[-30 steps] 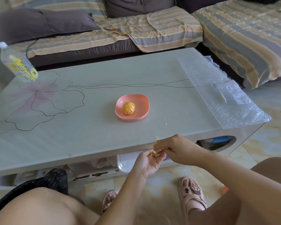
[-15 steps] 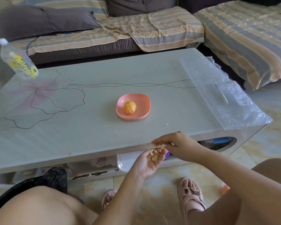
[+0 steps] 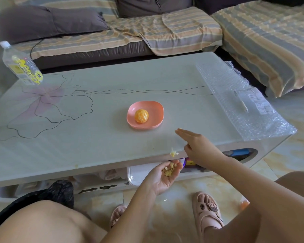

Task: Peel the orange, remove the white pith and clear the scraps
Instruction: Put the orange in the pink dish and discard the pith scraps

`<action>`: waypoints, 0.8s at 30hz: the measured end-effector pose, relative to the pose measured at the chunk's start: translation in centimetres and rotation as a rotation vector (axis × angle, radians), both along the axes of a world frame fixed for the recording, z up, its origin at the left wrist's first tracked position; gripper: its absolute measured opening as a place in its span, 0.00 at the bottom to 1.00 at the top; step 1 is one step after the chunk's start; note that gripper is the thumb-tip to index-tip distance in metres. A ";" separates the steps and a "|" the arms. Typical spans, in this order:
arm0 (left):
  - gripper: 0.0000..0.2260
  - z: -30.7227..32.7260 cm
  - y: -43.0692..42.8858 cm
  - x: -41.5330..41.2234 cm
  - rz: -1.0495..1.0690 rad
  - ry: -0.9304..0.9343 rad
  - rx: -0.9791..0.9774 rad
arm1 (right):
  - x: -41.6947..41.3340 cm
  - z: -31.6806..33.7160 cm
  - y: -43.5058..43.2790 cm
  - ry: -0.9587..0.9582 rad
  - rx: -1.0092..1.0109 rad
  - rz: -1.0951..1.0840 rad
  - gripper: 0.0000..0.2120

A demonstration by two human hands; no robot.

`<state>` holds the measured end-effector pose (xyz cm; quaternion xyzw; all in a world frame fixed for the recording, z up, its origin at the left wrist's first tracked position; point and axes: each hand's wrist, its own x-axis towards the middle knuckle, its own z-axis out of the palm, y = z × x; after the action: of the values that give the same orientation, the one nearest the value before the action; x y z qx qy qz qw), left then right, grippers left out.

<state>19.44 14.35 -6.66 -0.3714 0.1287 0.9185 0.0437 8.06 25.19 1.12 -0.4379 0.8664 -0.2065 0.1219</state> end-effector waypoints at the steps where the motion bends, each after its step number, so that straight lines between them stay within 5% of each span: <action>1: 0.13 0.3 0.1 -0.1 -0.005 0.002 -0.007 | -0.2 -0.1 0.0 0.005 0.052 -0.026 0.27; 18: 0.17 3.8 1.0 -0.5 0.090 -0.010 -0.132 | 1.5 -0.3 1.2 0.018 0.039 0.239 0.22; 24: 0.07 4.9 0.9 -0.3 0.093 -0.024 -0.228 | 1.7 0.0 1.4 -0.005 0.056 0.245 0.23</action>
<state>19.17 15.20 -1.77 -0.3907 0.2145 0.8943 -0.0398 9.74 26.56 1.14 -0.5364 0.8116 -0.1670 0.1605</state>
